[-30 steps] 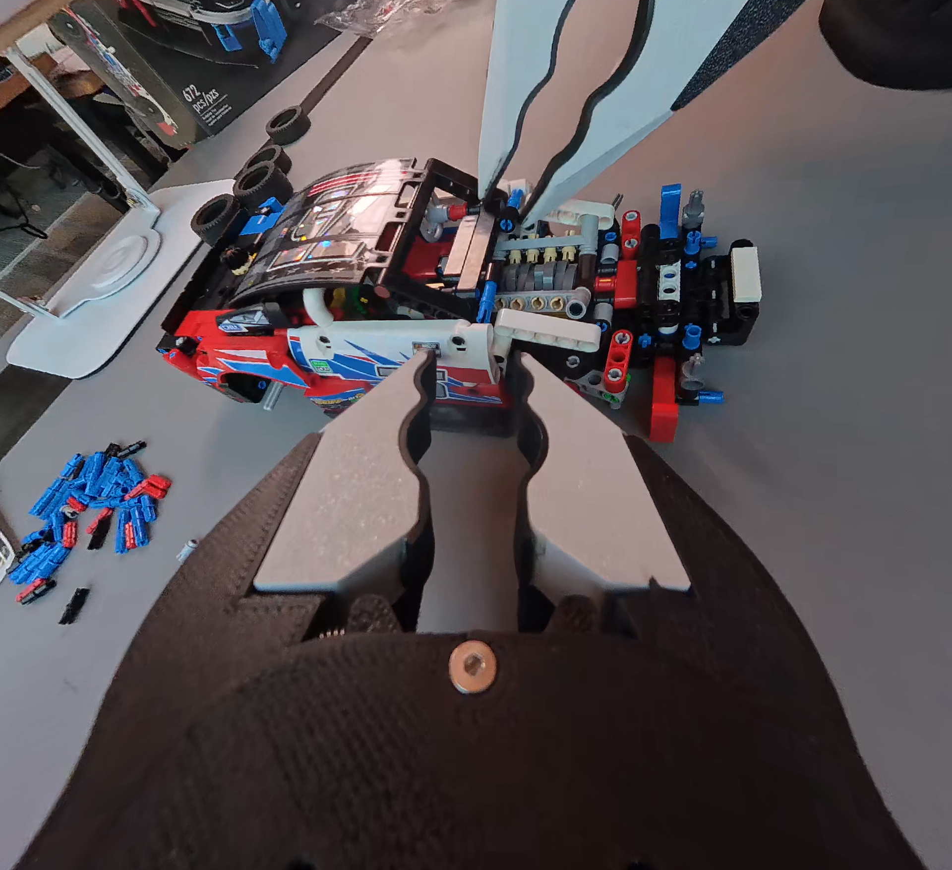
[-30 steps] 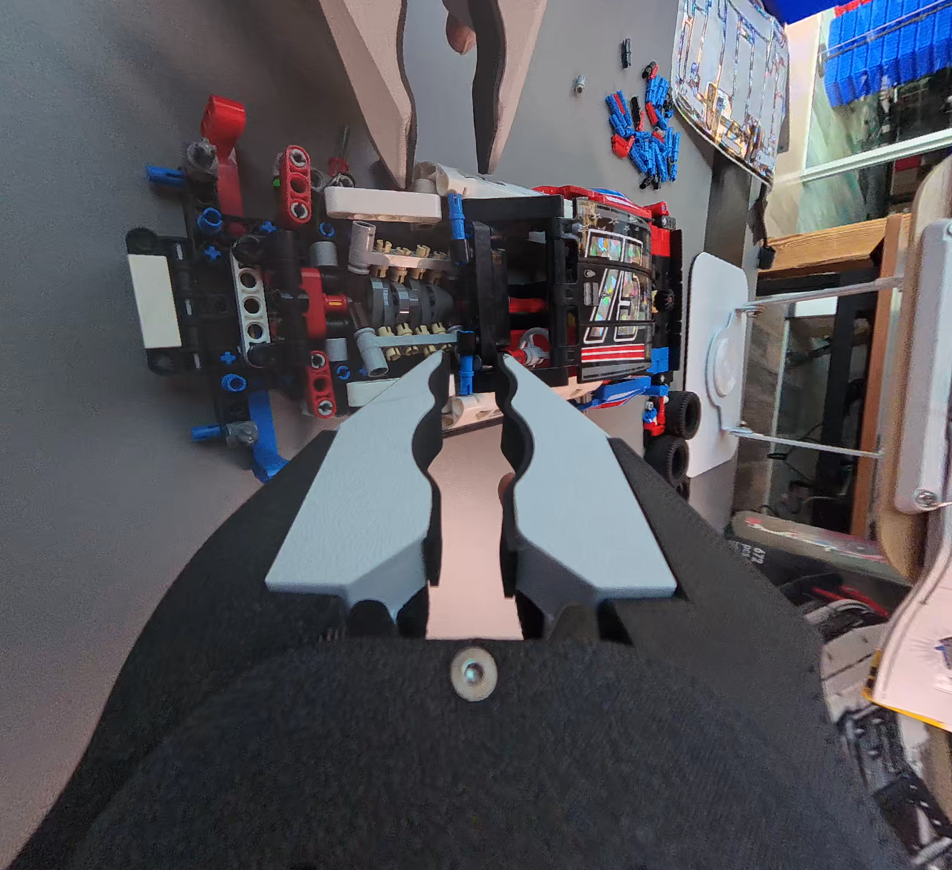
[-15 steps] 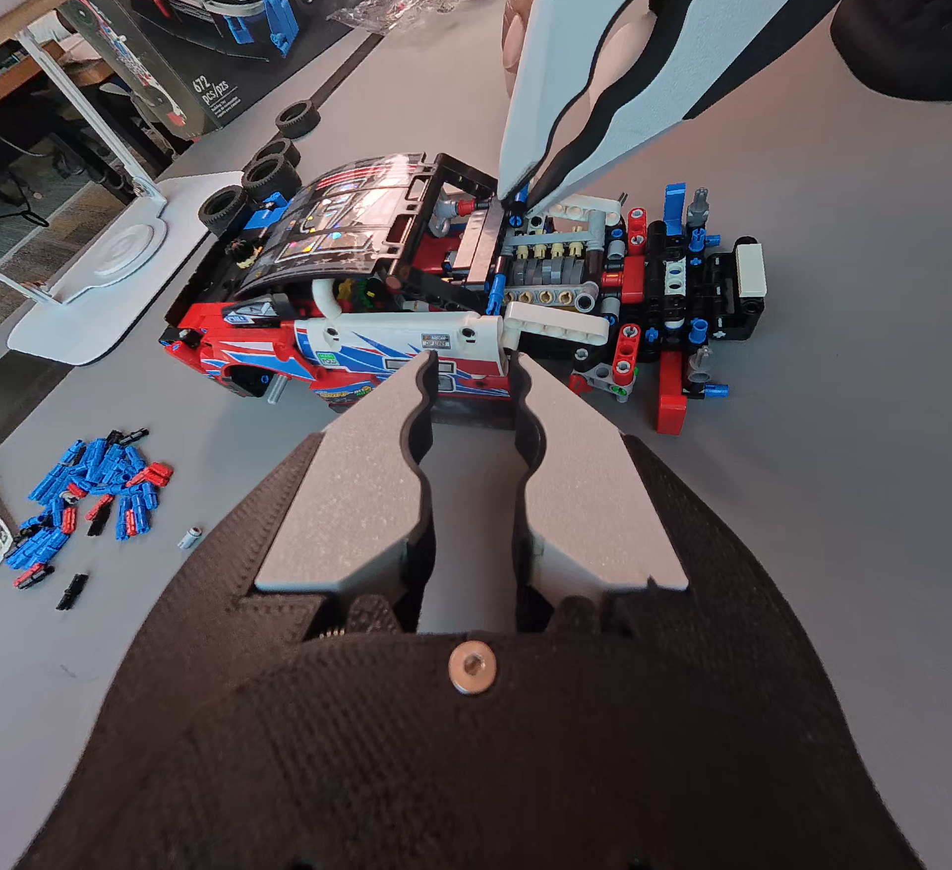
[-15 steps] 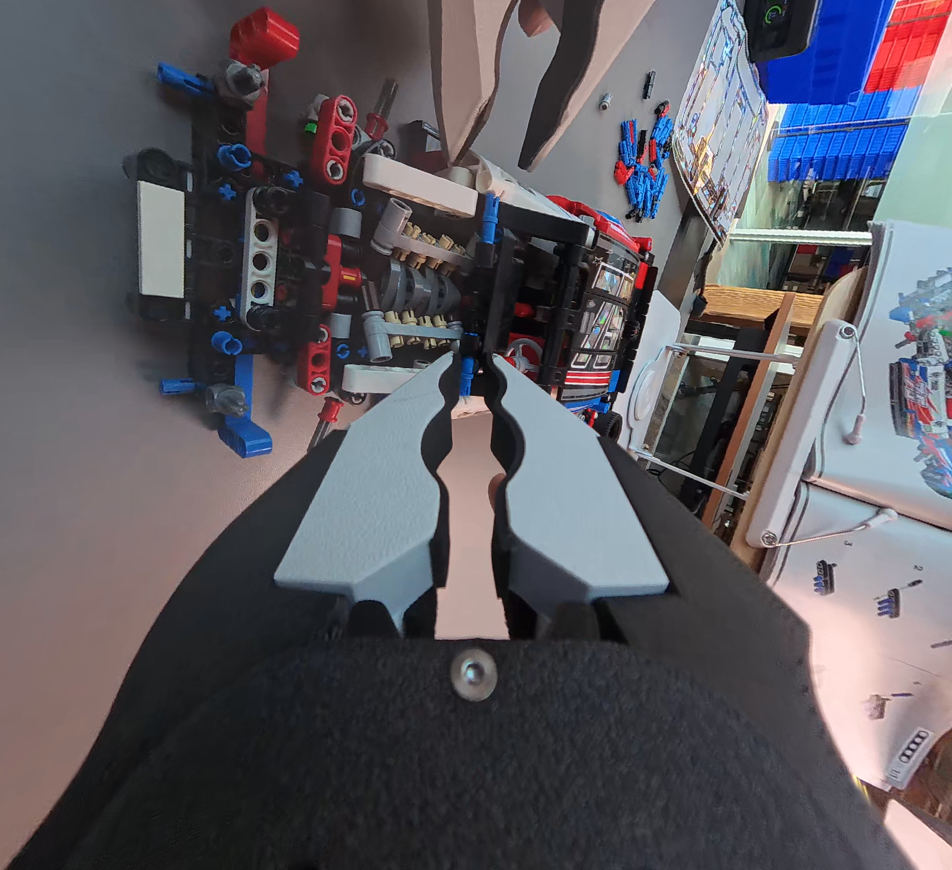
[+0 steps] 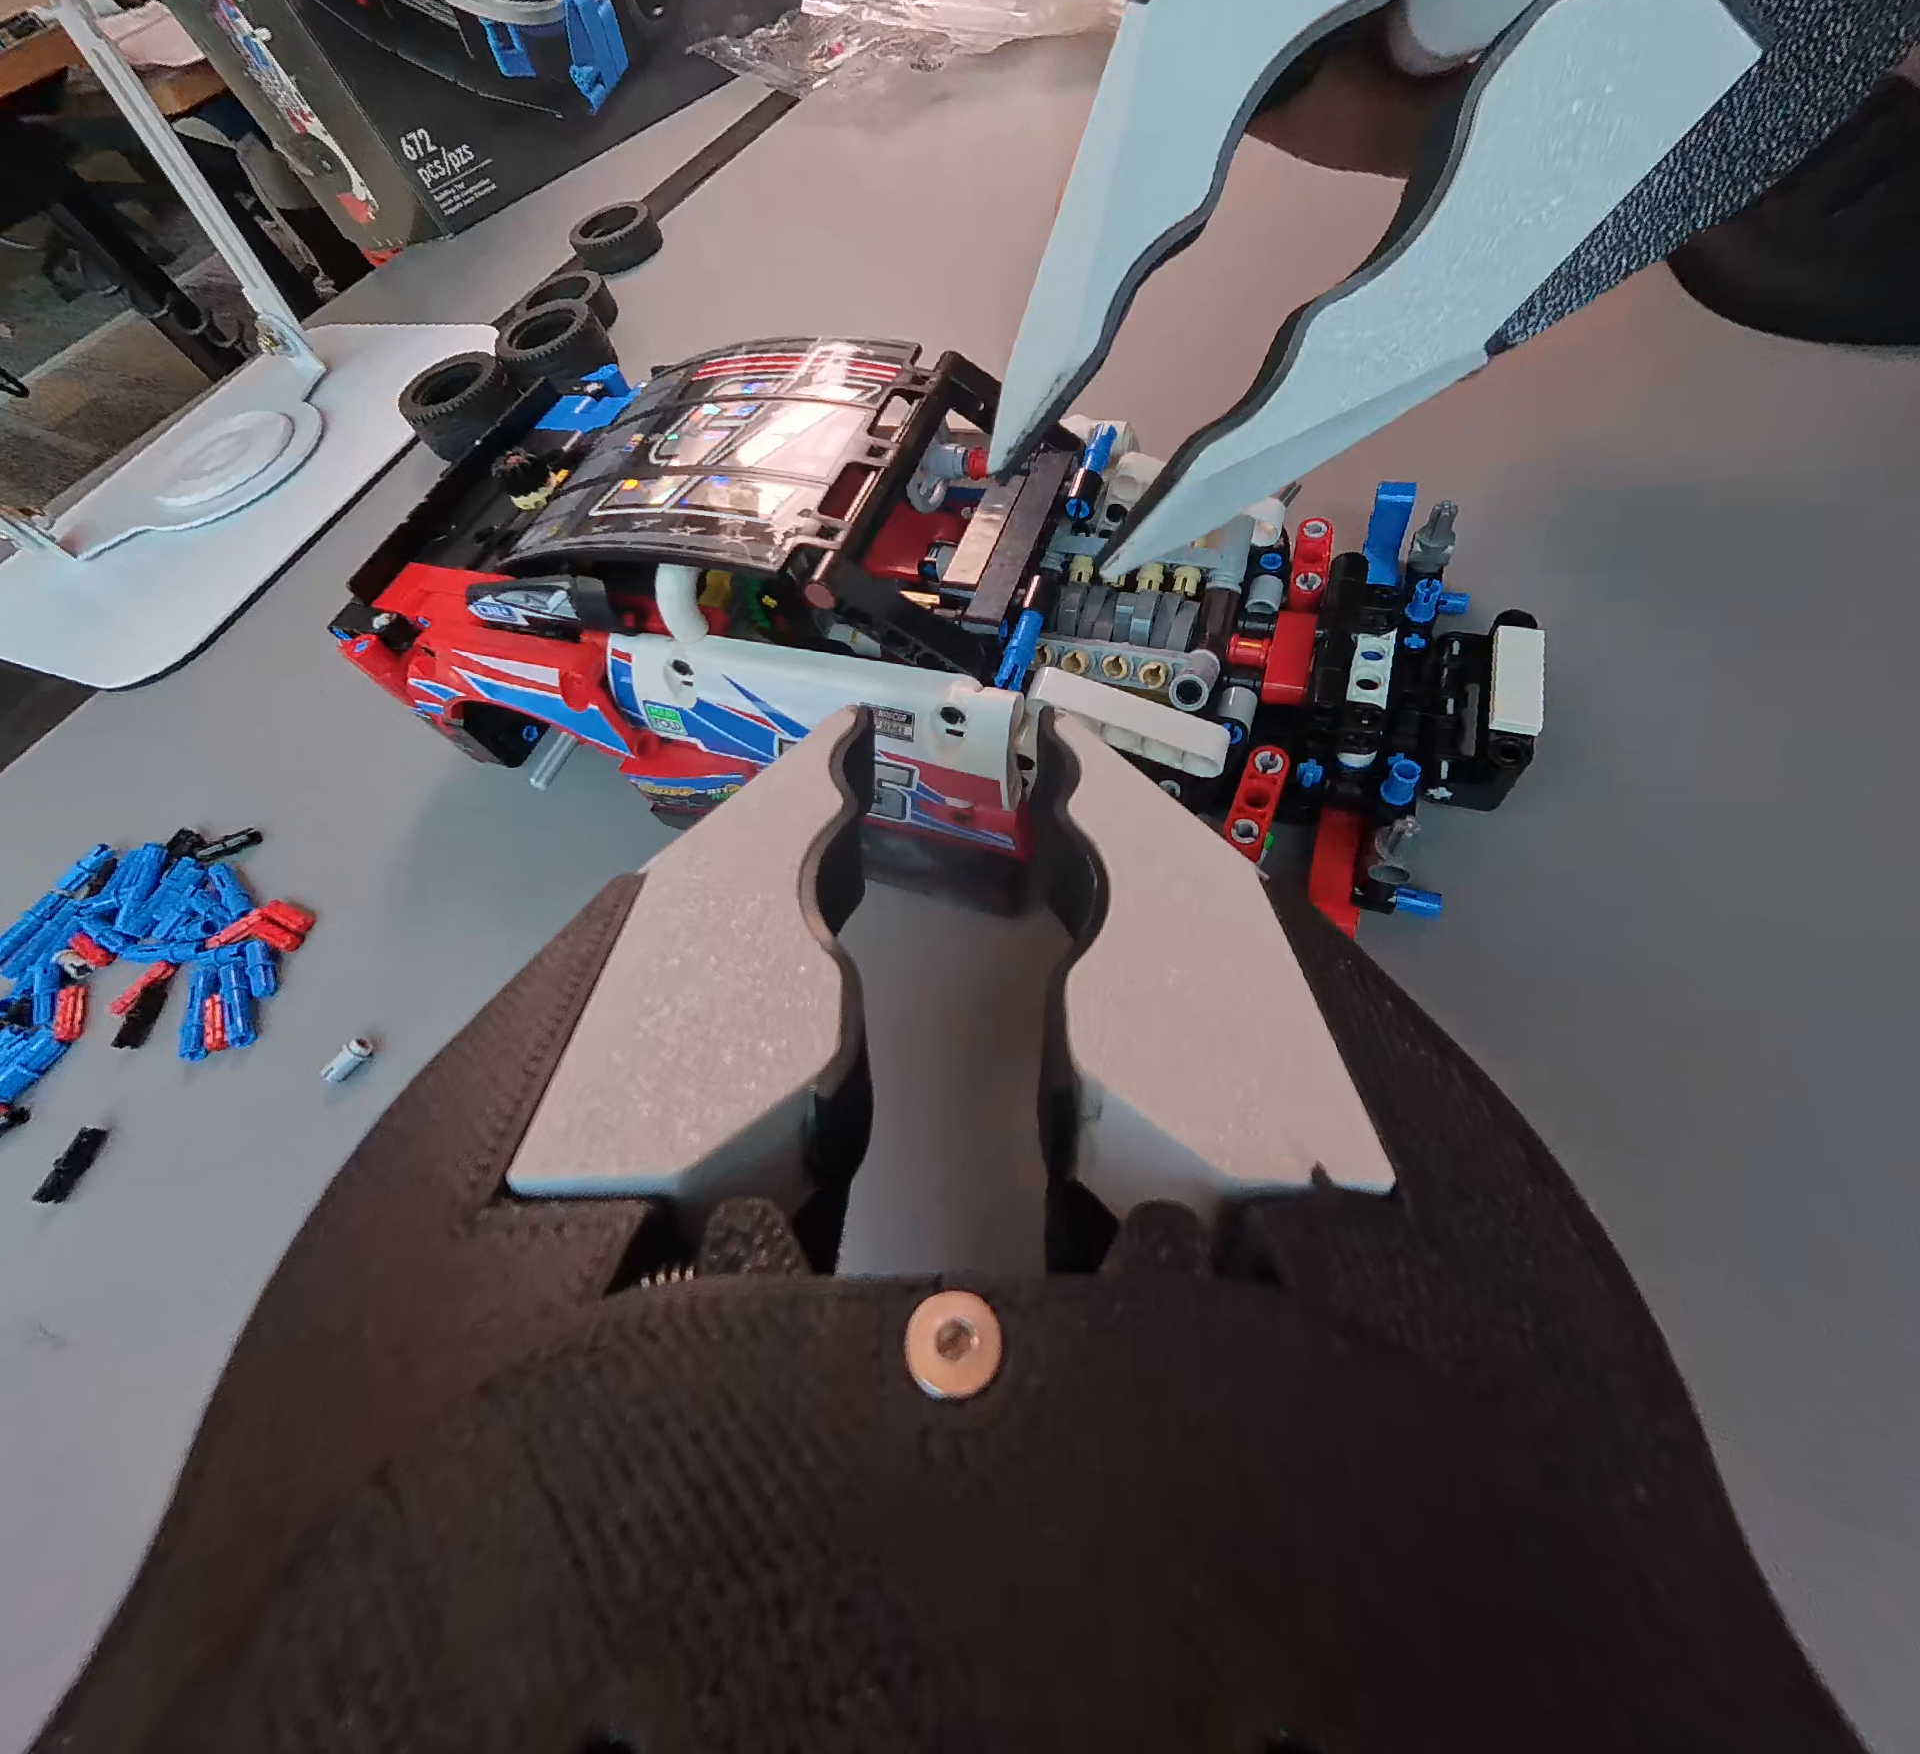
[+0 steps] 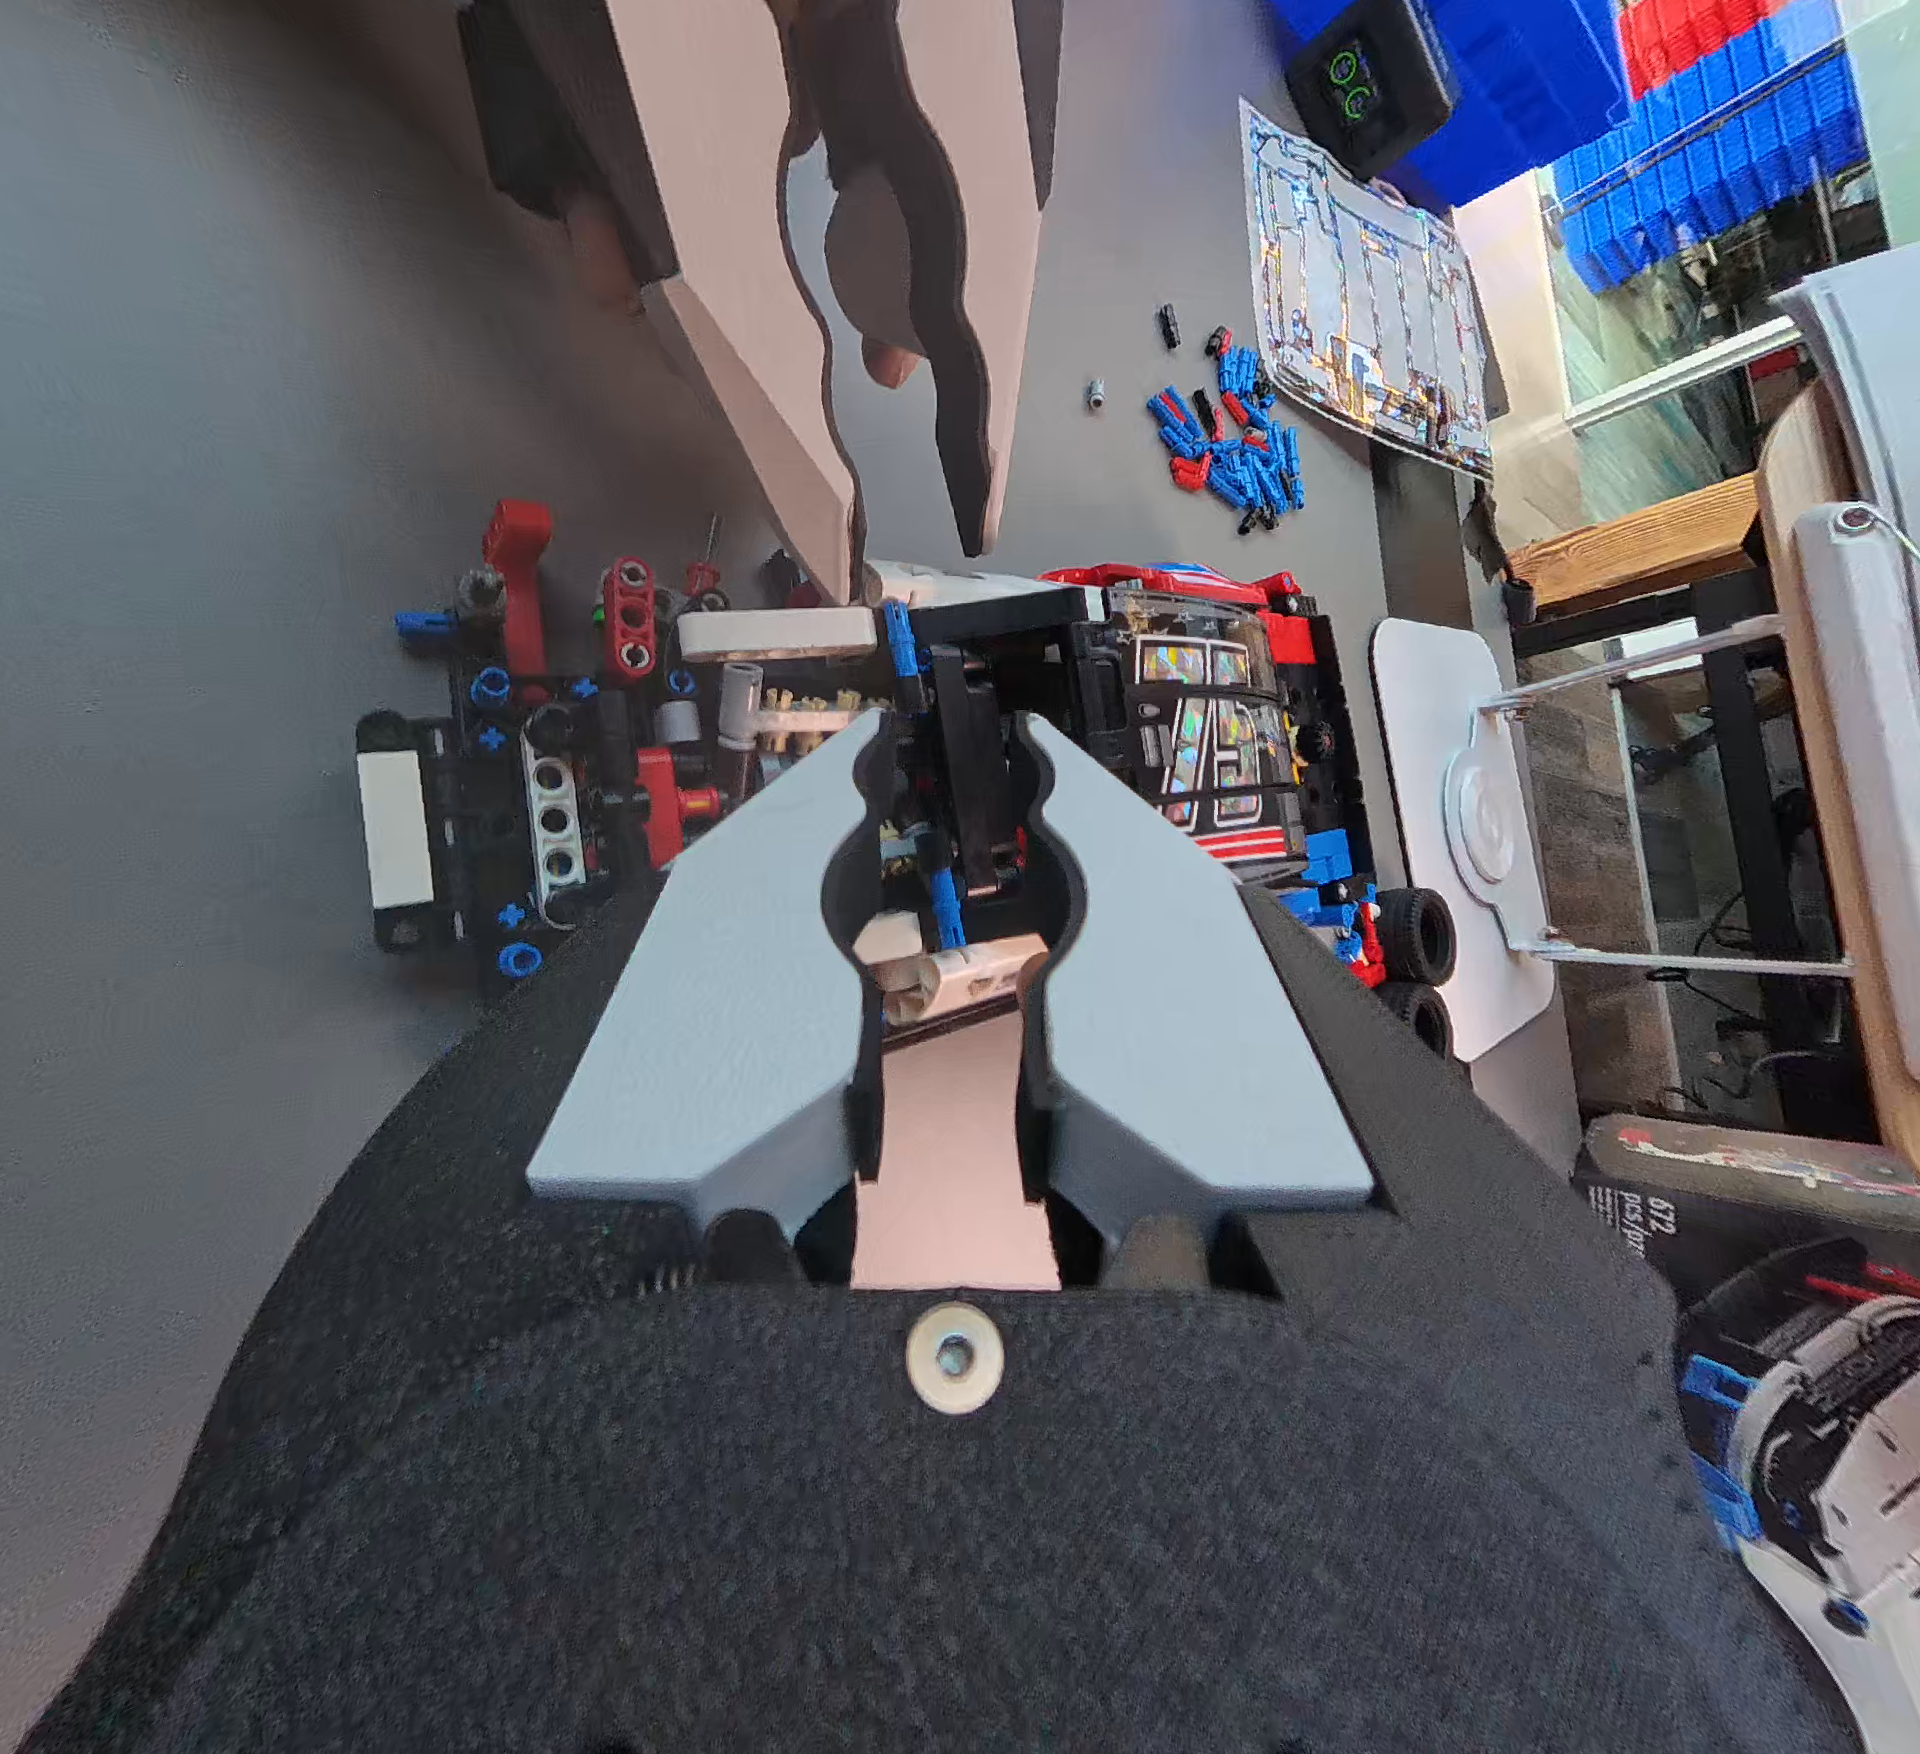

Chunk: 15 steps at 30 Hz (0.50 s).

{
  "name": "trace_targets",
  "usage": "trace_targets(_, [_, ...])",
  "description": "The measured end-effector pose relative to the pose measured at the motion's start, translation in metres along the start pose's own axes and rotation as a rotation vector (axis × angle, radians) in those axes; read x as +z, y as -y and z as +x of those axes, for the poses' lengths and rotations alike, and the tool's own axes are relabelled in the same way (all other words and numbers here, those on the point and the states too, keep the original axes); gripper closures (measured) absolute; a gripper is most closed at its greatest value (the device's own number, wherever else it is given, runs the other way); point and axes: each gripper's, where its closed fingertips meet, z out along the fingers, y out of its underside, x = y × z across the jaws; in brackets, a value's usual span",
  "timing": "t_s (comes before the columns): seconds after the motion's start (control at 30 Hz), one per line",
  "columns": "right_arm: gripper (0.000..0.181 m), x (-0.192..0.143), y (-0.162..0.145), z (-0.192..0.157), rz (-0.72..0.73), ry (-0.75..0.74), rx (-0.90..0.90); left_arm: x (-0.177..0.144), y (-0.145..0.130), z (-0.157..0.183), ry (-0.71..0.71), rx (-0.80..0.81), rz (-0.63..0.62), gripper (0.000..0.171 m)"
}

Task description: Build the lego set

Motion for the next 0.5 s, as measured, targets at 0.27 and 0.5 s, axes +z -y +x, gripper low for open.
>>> trace_targets(0.27, [0.165, 0.023, 0.004, -0.007, -0.058, -0.002, -0.099, 0.001, -0.006, 0.004, -0.017, 0.013, -0.038, 0.142])
trace_targets(0.5, [0.169, 0.025, 0.005, -0.005, -0.042, -0.025, -0.066, 0.001, -0.007, 0.003, -0.016, 0.010, -0.041, 0.142])
